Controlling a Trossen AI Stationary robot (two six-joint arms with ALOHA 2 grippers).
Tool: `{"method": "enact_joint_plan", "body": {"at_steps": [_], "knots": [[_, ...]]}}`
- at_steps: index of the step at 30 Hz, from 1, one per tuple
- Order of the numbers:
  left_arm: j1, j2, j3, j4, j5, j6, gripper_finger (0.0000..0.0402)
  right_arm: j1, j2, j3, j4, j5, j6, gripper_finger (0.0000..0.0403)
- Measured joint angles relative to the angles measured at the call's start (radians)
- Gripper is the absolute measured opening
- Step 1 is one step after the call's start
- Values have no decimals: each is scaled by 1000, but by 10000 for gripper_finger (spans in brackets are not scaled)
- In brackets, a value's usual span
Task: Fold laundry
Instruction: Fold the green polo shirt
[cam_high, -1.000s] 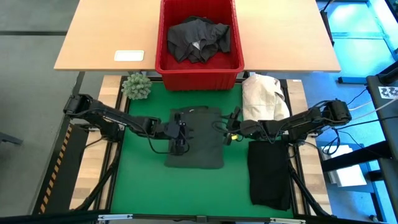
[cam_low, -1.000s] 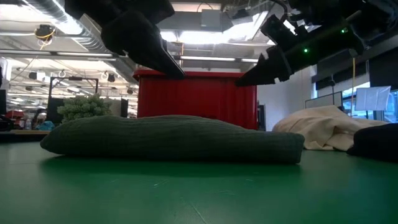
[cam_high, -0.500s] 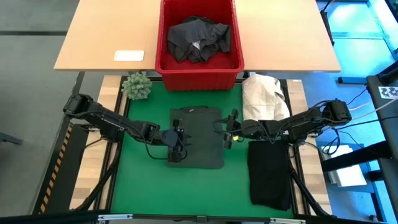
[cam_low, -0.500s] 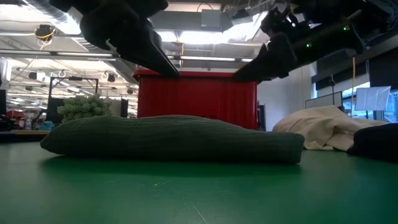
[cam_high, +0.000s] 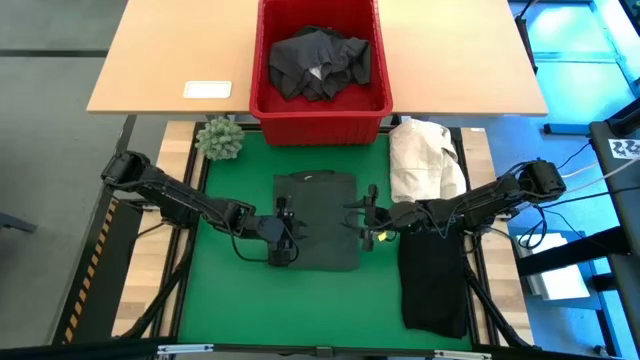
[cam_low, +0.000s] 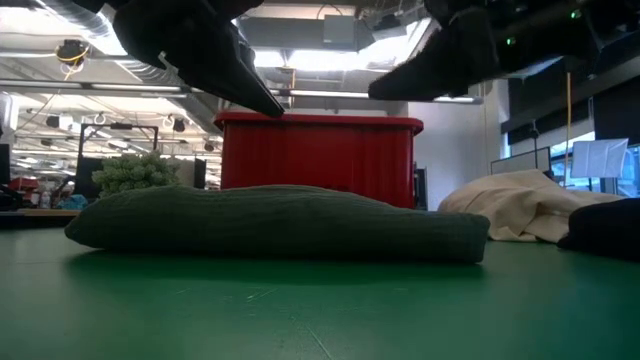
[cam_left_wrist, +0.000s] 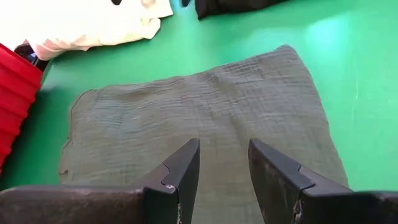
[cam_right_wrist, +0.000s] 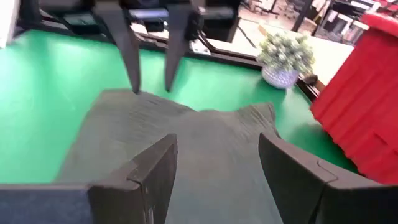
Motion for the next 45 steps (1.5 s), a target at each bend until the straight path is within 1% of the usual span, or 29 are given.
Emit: {"method": "enact_joint_plan", "body": {"at_steps": [5,10,17,20,24,30,33,36,40,45], "knots": [[-18,0,0,1,1,-27,131,47,0,16,-25,2,-3,225],[-44,0,0,2,-8,-18,131,92,0,17,-87,45,2,225],[-62,0,0,28,-1,-49,131,135,0,17,-105,45,20,225],[-76,-17,0,52,19,-17,131,141,0,17,-105,44,20,225],[-88,-42,0,68,32,-16,131,171,-1,17,-99,41,20,225],[-109,-110,-1,45,41,-15,131,238,-71,17,-105,87,0,225],[-115,-137,-31,62,38,-21,131,267,-117,17,-122,107,-1,225],[-114,-156,-95,118,34,-56,131,290,-143,17,-153,116,11,225],[-114,-168,-168,220,33,-98,131,293,-148,17,-204,102,70,225],[-116,-167,-193,267,34,-121,131,293,-148,17,-237,96,107,225]]}}
